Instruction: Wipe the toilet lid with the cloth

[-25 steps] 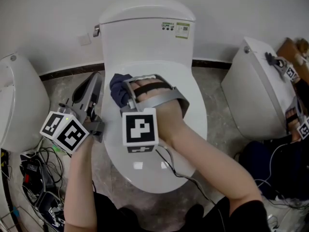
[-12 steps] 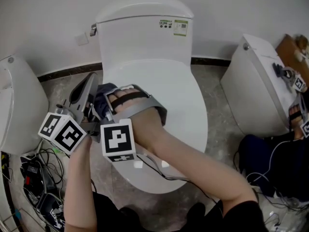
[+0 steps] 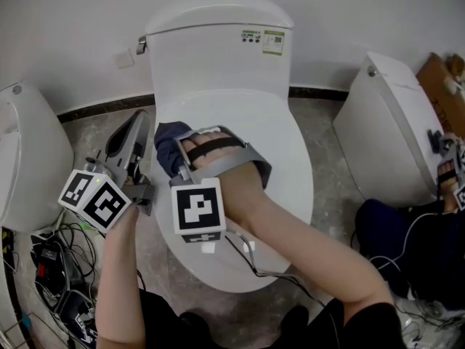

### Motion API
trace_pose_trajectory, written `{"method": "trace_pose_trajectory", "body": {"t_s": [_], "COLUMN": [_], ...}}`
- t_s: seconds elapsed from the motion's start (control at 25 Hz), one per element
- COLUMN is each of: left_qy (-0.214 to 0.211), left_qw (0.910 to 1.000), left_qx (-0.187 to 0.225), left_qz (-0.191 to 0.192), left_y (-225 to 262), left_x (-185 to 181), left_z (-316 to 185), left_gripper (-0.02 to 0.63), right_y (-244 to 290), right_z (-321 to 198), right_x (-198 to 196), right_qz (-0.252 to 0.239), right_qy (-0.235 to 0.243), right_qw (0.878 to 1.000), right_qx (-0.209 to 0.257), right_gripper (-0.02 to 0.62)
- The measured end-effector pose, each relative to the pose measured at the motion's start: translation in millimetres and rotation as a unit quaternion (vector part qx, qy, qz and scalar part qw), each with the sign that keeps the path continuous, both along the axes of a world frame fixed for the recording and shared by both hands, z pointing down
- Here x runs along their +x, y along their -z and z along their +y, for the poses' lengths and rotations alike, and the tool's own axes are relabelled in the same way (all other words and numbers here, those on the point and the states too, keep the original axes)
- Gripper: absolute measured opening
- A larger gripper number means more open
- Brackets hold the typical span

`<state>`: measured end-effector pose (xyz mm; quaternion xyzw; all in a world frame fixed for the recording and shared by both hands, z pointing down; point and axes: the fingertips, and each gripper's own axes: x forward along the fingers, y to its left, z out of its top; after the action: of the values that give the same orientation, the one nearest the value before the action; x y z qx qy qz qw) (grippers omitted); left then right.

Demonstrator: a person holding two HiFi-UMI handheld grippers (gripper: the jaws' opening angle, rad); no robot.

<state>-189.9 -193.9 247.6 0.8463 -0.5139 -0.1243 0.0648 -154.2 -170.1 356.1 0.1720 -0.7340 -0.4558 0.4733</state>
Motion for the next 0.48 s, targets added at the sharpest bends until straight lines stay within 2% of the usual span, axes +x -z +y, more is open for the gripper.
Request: {"method": "trace_pose_trajectory", "body": {"t_s": [0.48], "left_qy": [-0.01], "left_qw": [0.9999], "left_qx": [-0.002], "left_qz": [-0.006], "left_y": [-2], "left_x": [14], "left_z": [-1], "left_gripper": [0.009], "right_y": [2], "right_z": [-15], "right_x": [58], "right_qz": [0.003], "right_qy": [-0.043], "right_qw": [0.999], "right_qx": [0.0], "right_gripper": [0.097]}}
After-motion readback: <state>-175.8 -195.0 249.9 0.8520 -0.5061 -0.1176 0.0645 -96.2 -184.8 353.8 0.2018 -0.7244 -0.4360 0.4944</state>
